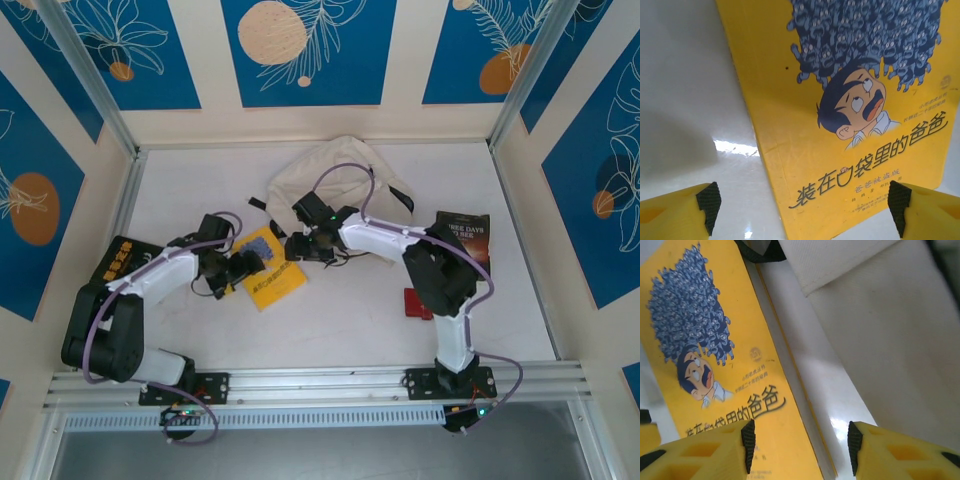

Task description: Pack books, pencil case, and school supplies into a backpack

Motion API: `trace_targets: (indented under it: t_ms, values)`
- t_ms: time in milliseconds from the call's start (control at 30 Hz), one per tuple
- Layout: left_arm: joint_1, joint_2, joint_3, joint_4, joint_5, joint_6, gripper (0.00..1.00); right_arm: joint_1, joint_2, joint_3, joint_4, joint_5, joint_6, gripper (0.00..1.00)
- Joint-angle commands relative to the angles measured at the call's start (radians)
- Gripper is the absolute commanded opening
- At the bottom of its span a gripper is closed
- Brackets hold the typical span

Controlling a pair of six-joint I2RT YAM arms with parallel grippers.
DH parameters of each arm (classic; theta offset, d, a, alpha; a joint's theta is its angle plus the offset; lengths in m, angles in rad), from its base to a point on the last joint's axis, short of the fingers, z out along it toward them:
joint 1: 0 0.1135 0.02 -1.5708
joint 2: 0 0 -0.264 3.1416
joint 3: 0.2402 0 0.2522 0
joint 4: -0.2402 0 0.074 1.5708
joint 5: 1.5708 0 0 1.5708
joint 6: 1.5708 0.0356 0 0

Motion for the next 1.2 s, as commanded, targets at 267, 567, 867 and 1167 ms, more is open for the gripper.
trace_targets:
  t_ms: [267,567,867,1167]
  values:
    - [0.016,0.038,-0.048,0.076,0.065,0.019,0.77,0.023,0.096,0.068,-0.079,-0.109,-0.049,0.49]
    - [0.017,0.07,-0.062,0.112,0.099,0.014,0.62,0.032,0.107,0.079,-0.086,-0.165,-0.075,0.41]
    - [0.012,0.112,-0.041,0.053,0.057,0.029,0.45,0.056,0.068,0.144,-0.13,-0.287,-0.11,0.29]
    - [0.013,0.134,-0.031,0.034,0.039,0.04,0.43,0.073,0.03,0.155,-0.143,-0.3,-0.096,0.15]
